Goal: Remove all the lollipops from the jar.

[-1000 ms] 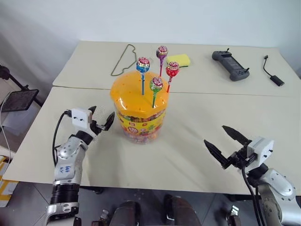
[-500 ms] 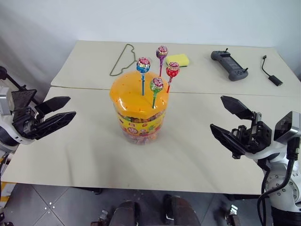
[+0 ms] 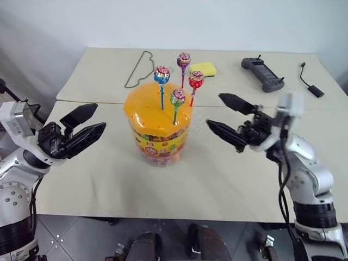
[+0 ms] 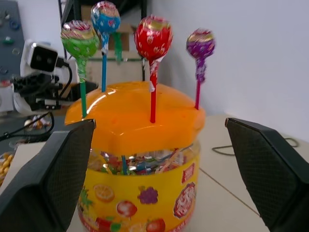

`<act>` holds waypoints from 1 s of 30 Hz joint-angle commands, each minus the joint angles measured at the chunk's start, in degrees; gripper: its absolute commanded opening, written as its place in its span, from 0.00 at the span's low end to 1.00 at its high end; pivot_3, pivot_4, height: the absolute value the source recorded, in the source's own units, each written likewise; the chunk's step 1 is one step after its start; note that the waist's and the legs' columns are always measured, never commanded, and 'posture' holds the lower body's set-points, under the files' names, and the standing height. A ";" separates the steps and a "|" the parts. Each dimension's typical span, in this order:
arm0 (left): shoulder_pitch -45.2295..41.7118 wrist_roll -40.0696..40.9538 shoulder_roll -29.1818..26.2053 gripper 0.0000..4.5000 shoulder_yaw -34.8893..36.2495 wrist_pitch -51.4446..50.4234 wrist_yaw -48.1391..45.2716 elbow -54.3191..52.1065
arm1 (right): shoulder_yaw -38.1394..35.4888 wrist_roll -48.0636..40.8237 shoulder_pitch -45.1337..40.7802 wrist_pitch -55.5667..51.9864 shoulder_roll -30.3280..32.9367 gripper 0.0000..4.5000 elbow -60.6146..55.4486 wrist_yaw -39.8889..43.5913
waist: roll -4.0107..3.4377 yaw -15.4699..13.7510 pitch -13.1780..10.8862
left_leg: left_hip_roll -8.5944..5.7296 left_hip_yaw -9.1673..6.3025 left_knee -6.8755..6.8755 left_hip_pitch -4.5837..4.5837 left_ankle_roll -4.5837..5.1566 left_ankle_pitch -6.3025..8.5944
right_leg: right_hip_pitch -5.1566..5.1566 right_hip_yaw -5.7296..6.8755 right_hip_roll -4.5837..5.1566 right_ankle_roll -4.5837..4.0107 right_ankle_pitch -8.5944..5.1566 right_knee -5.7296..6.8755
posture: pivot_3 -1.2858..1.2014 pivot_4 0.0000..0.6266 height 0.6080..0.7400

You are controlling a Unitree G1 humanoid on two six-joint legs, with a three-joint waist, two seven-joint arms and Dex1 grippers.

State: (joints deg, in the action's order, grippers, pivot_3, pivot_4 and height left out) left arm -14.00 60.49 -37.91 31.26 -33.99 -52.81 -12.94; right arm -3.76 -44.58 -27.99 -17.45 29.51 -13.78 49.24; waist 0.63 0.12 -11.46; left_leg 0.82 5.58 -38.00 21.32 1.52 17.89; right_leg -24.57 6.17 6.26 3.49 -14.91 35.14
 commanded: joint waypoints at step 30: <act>-0.06 1.61 -11.64 1.00 -2.96 0.71 -10.89 -7.16 | -11.51 -3.47 -7.96 -15.42 14.56 0.01 14.27 8.24 | -0.02 -0.37 -0.03 | -0.03 -0.07 -0.04 0.22 0.19 0.15 | 0.04 0.17 0.01 0.02 0.01 -0.19 | 0.52 0.24 1.00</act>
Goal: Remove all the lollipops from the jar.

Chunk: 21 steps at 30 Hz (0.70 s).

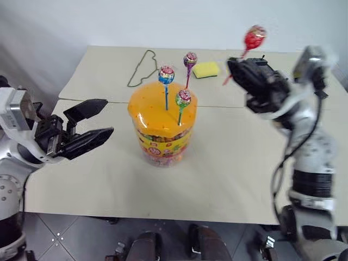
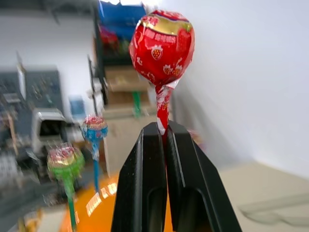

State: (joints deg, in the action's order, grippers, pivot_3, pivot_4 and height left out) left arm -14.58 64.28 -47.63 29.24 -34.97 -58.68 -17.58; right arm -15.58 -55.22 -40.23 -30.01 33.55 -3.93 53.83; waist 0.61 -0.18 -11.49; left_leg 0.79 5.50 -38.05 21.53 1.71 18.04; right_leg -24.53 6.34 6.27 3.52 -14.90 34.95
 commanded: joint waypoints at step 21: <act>0.09 -1.24 3.42 1.00 -0.25 3.70 -1.66 -0.85 | -1.13 20.29 21.28 12.17 20.49 0.52 11.05 12.93 | -0.12 1.80 -0.07 | 0.27 1.16 -0.02 -0.43 -0.05 0.03 | -0.13 -0.20 -0.03 -0.03 0.14 -0.07 | 0.52 0.24 1.00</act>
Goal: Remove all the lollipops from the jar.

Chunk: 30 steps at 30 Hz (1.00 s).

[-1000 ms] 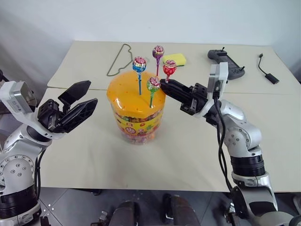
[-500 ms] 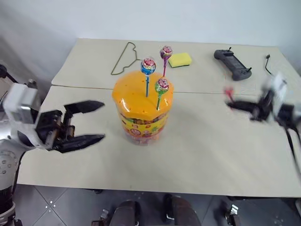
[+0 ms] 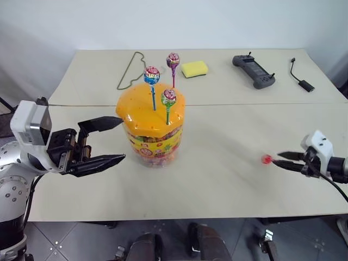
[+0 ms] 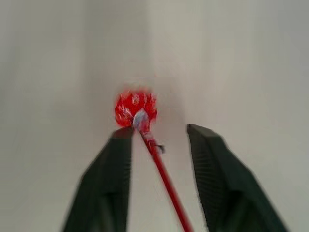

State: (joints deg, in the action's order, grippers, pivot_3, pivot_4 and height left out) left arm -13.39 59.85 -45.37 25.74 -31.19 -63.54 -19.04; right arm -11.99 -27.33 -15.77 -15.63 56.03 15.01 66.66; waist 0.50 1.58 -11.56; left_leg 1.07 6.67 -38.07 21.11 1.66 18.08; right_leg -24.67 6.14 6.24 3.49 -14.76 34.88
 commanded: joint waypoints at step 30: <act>2.75 5.85 5.55 1.00 3.92 -1.90 5.73 -0.62 | 17.84 -11.45 -30.02 -11.79 -30.08 0.23 -26.29 -3.61 | 0.01 -0.75 0.01 | -0.03 -0.06 -0.02 0.27 0.02 0.12 | -0.37 0.16 0.11 0.00 0.01 0.40 | 0.52 0.24 1.00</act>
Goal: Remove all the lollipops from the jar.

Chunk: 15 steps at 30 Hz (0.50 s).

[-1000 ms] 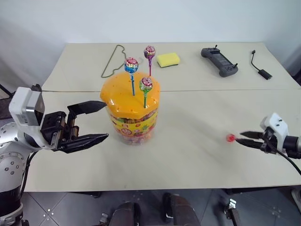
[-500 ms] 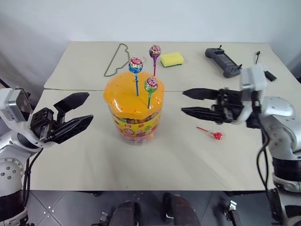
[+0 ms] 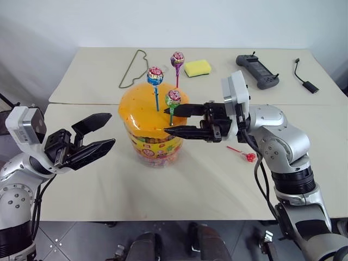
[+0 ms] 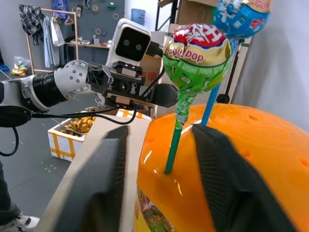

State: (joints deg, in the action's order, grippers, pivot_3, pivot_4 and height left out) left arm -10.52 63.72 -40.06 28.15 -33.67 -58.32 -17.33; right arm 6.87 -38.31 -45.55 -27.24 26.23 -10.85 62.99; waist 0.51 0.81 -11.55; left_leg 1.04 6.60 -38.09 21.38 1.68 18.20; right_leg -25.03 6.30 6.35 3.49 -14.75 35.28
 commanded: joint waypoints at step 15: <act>2.77 0.44 -2.15 1.00 1.54 2.32 -2.28 -6.25 | -19.72 -17.33 0.51 -12.21 8.45 0.00 1.91 -2.70 | 0.01 0.20 0.00 | -0.03 -0.03 -0.02 0.09 0.05 0.01 | -0.01 0.03 0.03 0.01 0.00 -0.07 | 0.52 0.24 1.00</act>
State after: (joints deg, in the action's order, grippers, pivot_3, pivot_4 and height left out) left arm -7.74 65.76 -40.86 29.17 -33.23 -58.72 -21.35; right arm -9.12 -53.16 -45.37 -36.89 32.16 -8.41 60.85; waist 0.52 1.01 -11.55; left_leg 1.01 6.58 -38.11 21.49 1.73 18.21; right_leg -25.04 6.34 6.38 3.49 -14.75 35.08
